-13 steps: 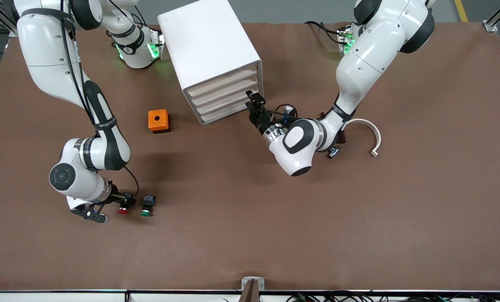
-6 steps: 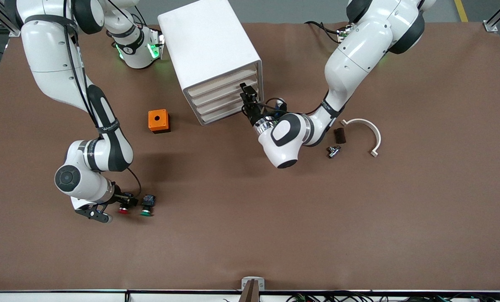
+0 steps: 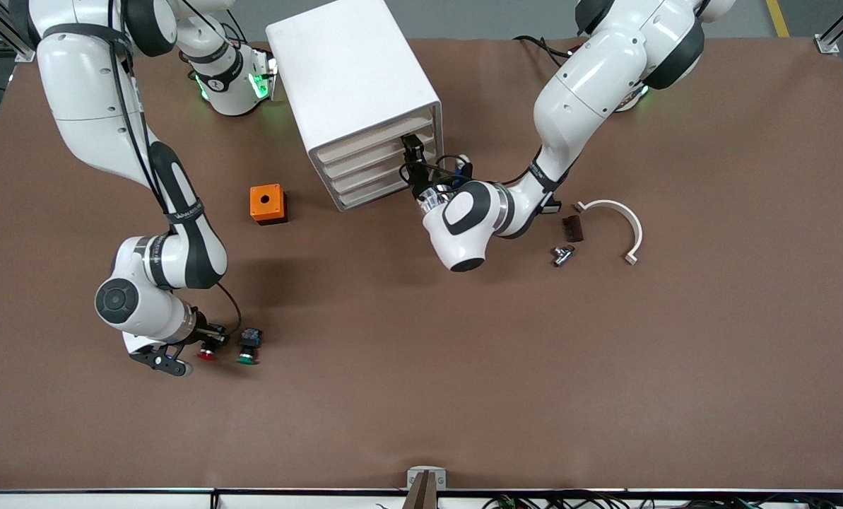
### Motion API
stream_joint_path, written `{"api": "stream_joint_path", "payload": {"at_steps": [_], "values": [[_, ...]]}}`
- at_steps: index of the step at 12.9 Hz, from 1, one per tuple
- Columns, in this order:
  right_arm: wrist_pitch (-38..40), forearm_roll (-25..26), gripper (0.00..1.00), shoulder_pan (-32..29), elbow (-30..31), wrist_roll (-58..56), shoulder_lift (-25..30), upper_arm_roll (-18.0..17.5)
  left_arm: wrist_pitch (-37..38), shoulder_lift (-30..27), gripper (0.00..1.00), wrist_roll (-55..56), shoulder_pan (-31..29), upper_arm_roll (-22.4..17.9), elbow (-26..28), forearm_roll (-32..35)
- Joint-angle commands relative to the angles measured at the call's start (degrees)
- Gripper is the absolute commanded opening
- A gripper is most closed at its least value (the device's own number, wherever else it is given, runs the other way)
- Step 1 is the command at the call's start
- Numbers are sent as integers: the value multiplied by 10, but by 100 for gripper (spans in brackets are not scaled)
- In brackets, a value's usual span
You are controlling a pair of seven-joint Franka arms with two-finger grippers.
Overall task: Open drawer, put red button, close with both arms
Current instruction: 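Pull the drawer open with the left gripper while the right gripper lifts the button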
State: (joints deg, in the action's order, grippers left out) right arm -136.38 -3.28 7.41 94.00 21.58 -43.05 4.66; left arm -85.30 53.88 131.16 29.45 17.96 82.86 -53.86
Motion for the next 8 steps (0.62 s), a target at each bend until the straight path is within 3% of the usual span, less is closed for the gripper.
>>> {"api": "stream_joint_path", "payload": {"at_steps": [1, 4, 8], "values": [[35, -2, 0, 5, 4, 14, 16, 1, 6, 3, 23, 10, 7, 1, -1, -16], [127, -2, 0, 18, 5, 64, 80, 1, 0, 3, 10, 11, 3, 1, 0, -26], [228, -3, 0, 57, 27, 186, 186, 0, 0, 3, 9, 11, -16, -4, 0, -32]]}}
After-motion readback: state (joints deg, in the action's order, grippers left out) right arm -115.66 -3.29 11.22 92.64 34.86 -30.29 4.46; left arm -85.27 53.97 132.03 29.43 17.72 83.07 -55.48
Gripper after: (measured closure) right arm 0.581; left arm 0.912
